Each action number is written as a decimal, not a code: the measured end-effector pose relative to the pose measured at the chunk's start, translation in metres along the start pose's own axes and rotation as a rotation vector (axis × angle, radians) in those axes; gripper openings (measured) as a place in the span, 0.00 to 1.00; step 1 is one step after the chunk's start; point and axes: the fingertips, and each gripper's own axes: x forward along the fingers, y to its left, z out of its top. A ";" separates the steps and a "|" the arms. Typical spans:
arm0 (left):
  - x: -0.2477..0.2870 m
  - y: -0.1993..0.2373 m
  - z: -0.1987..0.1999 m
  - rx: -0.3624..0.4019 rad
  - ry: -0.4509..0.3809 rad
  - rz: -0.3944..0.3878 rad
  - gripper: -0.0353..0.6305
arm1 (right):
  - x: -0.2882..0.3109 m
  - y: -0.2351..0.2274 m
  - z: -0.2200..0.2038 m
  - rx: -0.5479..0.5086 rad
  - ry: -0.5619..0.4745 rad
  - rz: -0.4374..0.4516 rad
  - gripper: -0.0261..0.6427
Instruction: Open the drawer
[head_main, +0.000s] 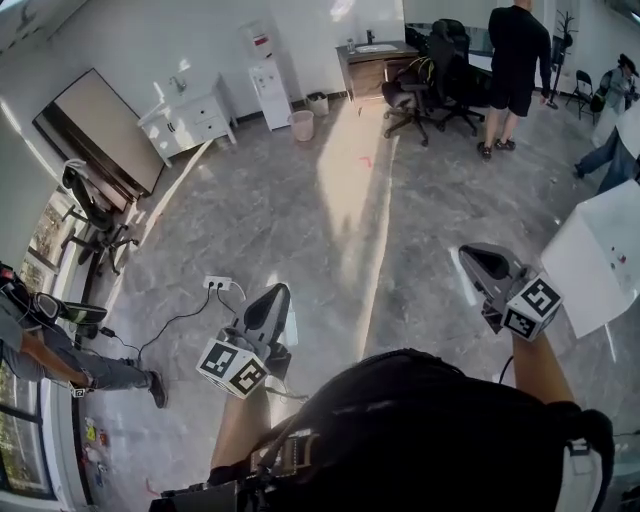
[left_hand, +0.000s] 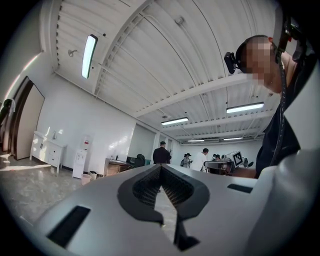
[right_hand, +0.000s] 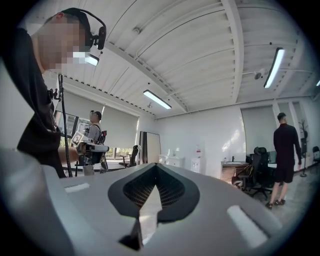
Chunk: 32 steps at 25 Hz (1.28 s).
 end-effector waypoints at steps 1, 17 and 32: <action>-0.001 0.022 0.006 -0.004 0.003 0.002 0.05 | 0.022 0.003 0.005 0.004 -0.006 -0.001 0.04; -0.016 0.212 0.024 -0.012 0.023 0.075 0.05 | 0.240 0.010 0.007 0.022 0.010 0.088 0.04; 0.046 0.288 0.022 0.024 0.001 0.343 0.05 | 0.391 -0.099 -0.020 0.076 -0.036 0.350 0.04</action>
